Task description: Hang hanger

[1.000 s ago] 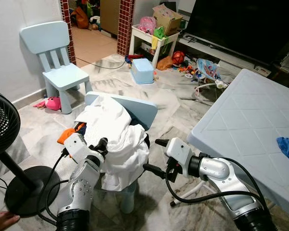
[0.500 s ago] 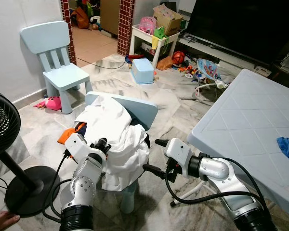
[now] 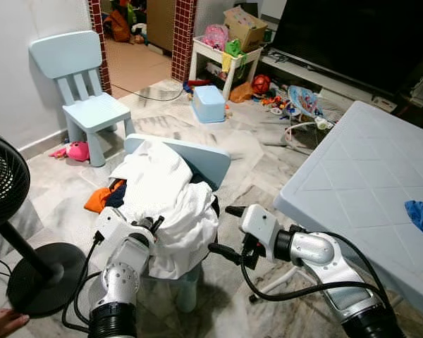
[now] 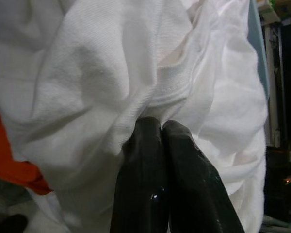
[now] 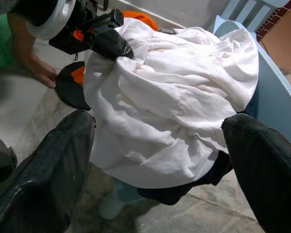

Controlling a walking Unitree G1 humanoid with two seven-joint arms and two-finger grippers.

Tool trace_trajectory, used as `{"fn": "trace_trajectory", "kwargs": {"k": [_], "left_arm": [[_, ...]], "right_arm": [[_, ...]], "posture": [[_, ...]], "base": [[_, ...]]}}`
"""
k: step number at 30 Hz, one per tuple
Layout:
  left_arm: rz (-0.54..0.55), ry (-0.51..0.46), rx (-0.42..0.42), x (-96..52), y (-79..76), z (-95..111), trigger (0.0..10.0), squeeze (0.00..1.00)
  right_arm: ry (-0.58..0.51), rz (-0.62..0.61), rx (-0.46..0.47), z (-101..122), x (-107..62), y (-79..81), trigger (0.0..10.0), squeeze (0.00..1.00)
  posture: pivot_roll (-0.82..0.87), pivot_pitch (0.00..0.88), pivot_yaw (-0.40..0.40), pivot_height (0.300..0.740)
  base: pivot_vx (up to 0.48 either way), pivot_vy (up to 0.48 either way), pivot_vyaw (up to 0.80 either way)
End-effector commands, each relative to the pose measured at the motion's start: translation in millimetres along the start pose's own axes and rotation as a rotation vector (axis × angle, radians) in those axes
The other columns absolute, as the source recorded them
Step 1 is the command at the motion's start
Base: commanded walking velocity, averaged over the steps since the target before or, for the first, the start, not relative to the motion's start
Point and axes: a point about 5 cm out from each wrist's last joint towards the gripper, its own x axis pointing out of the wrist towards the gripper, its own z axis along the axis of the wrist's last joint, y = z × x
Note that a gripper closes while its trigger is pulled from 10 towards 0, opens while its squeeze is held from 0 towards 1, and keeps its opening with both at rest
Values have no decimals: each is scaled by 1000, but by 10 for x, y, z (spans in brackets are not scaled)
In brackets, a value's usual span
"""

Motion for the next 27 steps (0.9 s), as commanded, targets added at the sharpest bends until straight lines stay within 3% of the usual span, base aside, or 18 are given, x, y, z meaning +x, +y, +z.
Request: {"fn": "trace_trajectory", "kwargs": {"k": [1, 2, 5, 7, 12, 20, 27], "left_arm": [[8, 12, 19, 8, 15, -48, 0, 0], [7, -5, 76, 10, 21, -19, 0, 0], [2, -16, 118, 7, 17, -4, 0, 0], [-26, -64, 226, -62, -14, 10, 0, 0], [-125, -124, 369, -188, -85, -8, 0, 0], [-191, -97, 570, -285, -96, -121, 0, 0], [-188, -64, 590, -314, -78, -159, 0, 0]], "right_arm": [[22, 1, -5, -45, -37, -9, 10000, 0], [22, 1, -6, -44, -35, -8, 10000, 0], [21, 1, -7, -44, -34, -8, 10000, 0], [24, -5, -10, -48, -40, -23, 10000, 0], [27, -9, -11, -54, -45, -31, 10000, 0], [26, -1, -14, -56, -29, -24, 10000, 0], [30, -5, -19, -58, -31, -44, 10000, 0]], "posture": [[-76, 0, -160, 740], [-76, 0, -160, 740], [-76, 0, -160, 740], [-75, 0, -161, 740], [-75, 0, -161, 740], [-65, 0, -168, 740], [-67, 0, -166, 740]], "base": [[0, 0, 0], [0, 0, 0], [0, 0, 0], [0, 0, 0], [0, 0, 0], [0, 0, 0], [0, 0, 0]]}}
